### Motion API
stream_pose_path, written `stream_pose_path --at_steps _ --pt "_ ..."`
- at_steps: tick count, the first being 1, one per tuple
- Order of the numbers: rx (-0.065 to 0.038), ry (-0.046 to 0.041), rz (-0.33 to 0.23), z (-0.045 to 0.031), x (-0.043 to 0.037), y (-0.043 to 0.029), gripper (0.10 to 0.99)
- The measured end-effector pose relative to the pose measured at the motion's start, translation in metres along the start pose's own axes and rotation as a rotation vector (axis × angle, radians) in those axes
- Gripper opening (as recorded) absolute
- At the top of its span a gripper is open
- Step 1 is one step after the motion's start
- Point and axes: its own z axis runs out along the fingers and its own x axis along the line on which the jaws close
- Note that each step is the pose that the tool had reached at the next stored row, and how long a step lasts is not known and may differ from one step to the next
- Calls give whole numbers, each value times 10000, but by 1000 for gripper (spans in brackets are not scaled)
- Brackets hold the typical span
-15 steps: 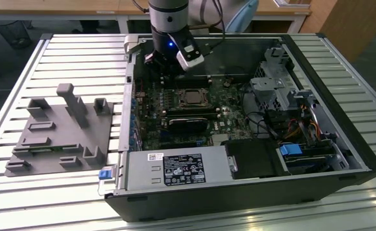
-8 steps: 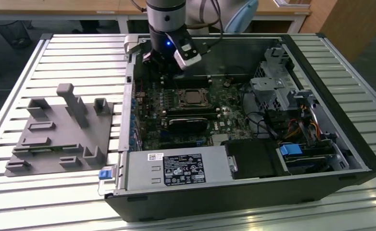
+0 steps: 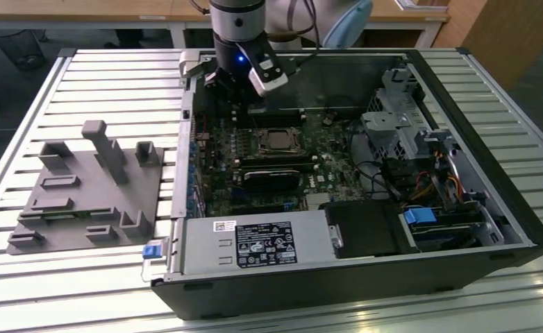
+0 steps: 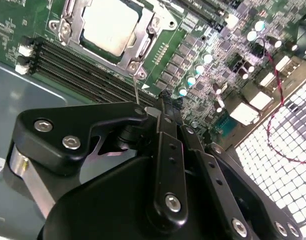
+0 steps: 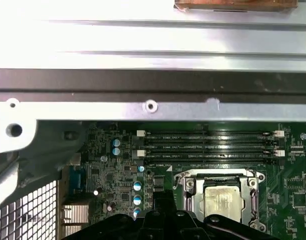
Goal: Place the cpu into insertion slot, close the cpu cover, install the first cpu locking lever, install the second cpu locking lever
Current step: 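Install the first cpu locking lever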
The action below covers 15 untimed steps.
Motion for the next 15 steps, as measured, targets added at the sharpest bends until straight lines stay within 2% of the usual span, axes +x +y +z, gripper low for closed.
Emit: stream_pose_path --at_steps 9,13,15 --pt "0 0 0 7 8 105 106" --pt "0 1 -2 8 1 113 106" --pt "-1 0 1 10 -30 115 106"
